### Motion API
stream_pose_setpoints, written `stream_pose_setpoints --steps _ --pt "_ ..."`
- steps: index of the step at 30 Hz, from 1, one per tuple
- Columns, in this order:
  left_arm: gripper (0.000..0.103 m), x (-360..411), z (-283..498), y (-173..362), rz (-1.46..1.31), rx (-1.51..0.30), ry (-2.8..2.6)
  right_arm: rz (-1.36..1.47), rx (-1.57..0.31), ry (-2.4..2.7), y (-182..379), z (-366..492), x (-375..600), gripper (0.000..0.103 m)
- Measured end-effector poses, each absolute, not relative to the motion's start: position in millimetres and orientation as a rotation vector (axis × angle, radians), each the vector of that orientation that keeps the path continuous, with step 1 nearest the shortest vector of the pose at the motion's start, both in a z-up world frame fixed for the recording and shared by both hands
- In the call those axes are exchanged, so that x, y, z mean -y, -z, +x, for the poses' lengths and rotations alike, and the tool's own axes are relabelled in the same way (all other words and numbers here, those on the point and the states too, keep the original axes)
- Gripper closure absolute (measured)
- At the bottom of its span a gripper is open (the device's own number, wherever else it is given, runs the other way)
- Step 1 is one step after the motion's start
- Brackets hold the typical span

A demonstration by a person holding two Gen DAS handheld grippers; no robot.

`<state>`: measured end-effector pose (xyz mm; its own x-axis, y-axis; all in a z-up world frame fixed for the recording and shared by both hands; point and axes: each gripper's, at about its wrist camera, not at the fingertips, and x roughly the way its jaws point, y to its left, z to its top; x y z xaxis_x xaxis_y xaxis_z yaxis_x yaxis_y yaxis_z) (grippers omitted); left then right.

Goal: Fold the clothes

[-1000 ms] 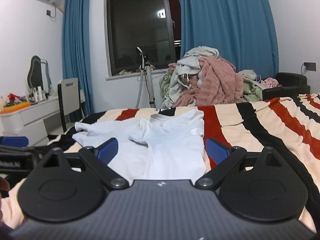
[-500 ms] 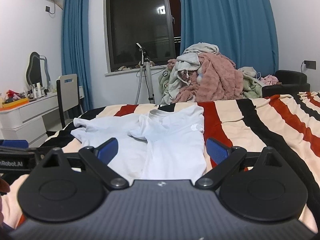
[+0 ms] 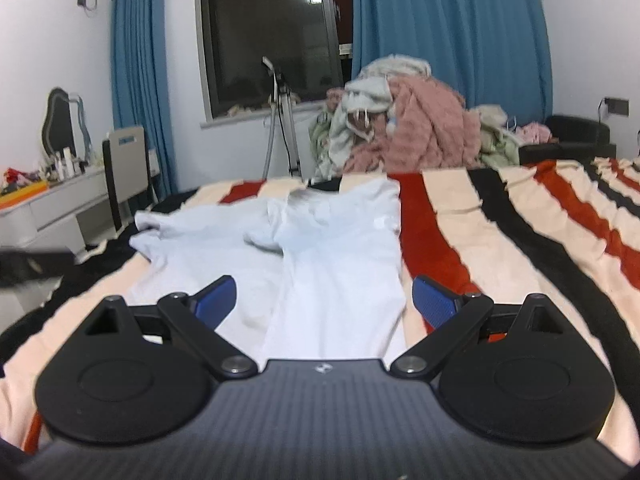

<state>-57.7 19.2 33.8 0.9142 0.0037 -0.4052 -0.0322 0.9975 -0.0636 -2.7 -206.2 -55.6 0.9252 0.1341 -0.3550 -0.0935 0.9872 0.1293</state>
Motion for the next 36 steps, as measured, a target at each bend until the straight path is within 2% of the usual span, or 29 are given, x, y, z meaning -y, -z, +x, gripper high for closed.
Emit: stream_pose_setpoints --steps 4,8,9,10,12,19,24,30,32,33,36 --pt "0.0 -36 -60 -45 -0.087 -0.379 -0.039 0.101 -0.456 -0.191 62 35 185 0.008" --pt "0.0 -58 -53 -47 -0.074 -0.364 -0.082 -0.009 -0.426 -0.328 76 83 137 0.009" --pt "0.0 -65 -51 -48 -0.085 -0.373 -0.094 -0.025 -0.433 -0.358 81 100 124 0.013" --pt "0.0 -73 -49 -47 -0.104 -0.378 -0.102 -0.045 -0.449 -0.387 87 117 109 0.021" --pt "0.0 -90 -45 -42 -0.148 -0.388 -0.126 -0.087 -0.479 -0.441 98 151 77 0.024" --pt "0.0 -143 -25 -30 -0.248 -0.393 -0.19 -0.281 -0.503 -0.511 118 225 -55 0.024" --pt "0.0 -164 -4 -11 -0.338 -0.446 -0.197 -0.452 -0.434 -0.435 136 265 -113 0.025" --pt "0.0 -180 11 1 -0.43 -0.409 -0.279 -0.542 -0.332 -0.343 130 309 -149 0.047" --pt "0.0 -183 18 6 -0.463 -0.423 -0.303 -0.574 -0.332 -0.329 127 321 -155 0.07" --pt "0.0 -182 22 9 -0.473 -0.431 -0.323 -0.596 -0.352 -0.327 125 327 -157 0.088" --pt "0.0 -180 25 13 -0.491 -0.452 -0.345 -0.611 -0.385 -0.369 111 333 -157 0.097"
